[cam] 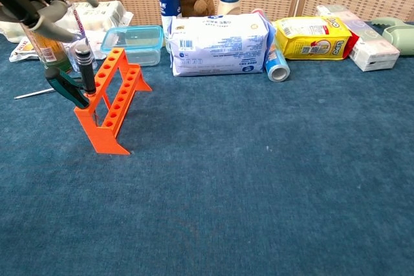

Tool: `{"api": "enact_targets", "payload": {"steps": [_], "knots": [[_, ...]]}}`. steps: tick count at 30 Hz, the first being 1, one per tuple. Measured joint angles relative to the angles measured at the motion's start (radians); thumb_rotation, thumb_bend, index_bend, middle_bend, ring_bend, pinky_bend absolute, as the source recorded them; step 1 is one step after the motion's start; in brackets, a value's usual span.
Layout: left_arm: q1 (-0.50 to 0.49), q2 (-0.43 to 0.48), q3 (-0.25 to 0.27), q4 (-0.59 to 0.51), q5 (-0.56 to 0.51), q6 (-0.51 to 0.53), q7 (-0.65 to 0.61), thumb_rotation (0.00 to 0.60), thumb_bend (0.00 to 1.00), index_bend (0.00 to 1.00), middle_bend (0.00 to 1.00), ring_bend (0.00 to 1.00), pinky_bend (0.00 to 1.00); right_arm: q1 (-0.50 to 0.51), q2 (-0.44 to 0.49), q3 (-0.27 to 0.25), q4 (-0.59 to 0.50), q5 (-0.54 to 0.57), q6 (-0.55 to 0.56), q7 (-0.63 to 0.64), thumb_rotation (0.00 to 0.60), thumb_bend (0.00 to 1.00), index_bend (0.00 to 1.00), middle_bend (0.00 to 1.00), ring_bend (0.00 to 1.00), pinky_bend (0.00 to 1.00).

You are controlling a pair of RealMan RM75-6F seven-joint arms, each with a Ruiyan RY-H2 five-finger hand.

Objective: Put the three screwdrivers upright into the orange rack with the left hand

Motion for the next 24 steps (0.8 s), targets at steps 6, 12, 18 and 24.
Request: {"api": "enact_targets", "payload": {"steps": [6,12,18,24], "knots": [[0.004,0.03,0.033,-0.009,0.028,-0.017,0.029,0.6,0.27,0.46,0.75,0.88,0.91,0.0,0.0,-0.001,-0.001,-0.002,-0.001,-0.001,0.6,0.0,0.06,0.0,0.07,0.05],[0.003,0.039,0.056,-0.008,0.063,-0.036,0.044,0.6,0.27,0.51,0.75,0.88,0.91,-0.001,-0.001,-0.001,-0.001,-0.002,0.0,-0.003,0.6,0.0,0.06,0.0,0.07,0.05],[0.0,0.031,0.085,-0.011,0.108,-0.035,0.078,0.6,0.33,0.53,0.75,0.88,0.91,0.0,-0.001,-0.001,-0.001,-0.001,-0.001,-0.004,0.6,0.0,0.06,0.0,0.07,0.05],[-0.008,0.006,0.094,-0.013,0.11,0.003,0.11,0.6,0.4,0.59,0.75,0.88,0.91,-0.001,0.0,-0.001,0.0,-0.003,0.001,0.0,0.6,0.0,0.06,0.0,0.07,0.05]]}}
